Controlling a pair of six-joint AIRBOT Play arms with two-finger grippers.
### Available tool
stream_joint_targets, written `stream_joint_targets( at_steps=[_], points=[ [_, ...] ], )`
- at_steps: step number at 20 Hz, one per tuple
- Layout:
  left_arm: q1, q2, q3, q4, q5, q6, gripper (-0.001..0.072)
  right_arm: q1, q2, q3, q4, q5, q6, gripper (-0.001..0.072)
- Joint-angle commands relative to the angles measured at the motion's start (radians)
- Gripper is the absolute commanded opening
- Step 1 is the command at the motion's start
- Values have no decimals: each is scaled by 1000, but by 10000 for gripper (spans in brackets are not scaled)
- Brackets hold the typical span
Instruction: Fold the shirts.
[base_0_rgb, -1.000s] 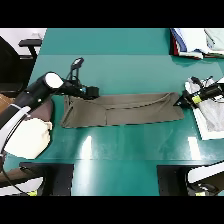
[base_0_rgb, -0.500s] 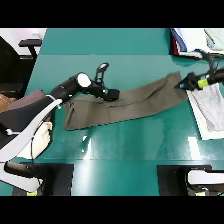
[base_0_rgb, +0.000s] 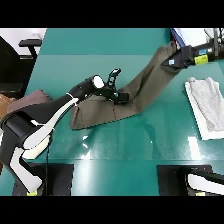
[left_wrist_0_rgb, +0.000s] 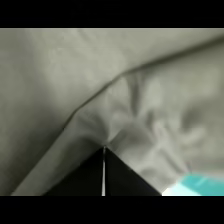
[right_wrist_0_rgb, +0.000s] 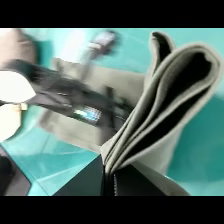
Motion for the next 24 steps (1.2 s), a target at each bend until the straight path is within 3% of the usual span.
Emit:
stream_joint_targets(
  at_steps=[1, 6, 14, 15, 17, 18, 24],
  points=[
    [-2, -16, 10, -25, 20, 2, 21, 116, 8, 42, 3, -45, 23, 15],
    [82, 78, 16, 35, -65, 3, 21, 238, 8, 43, 3, -122, 23, 15],
    [486, 566, 16, 302, -175, 3, 22, 600, -116, 44, 3, -419, 20, 20],
    [529, 615, 16, 312, -175, 3, 21, 658, -161, 44, 2, -471, 14, 110],
    [595, 682, 16, 321, -179, 3, 22, 742, -243, 44, 2, -539, -40, 433],
    [618, 704, 16, 321, -184, 3, 22, 762, -278, 54, 1, -530, -41, 492],
    [651, 730, 14, 320, -269, 11, 22, 600, -312, 71, -14, -289, -40, 490]
  ],
)
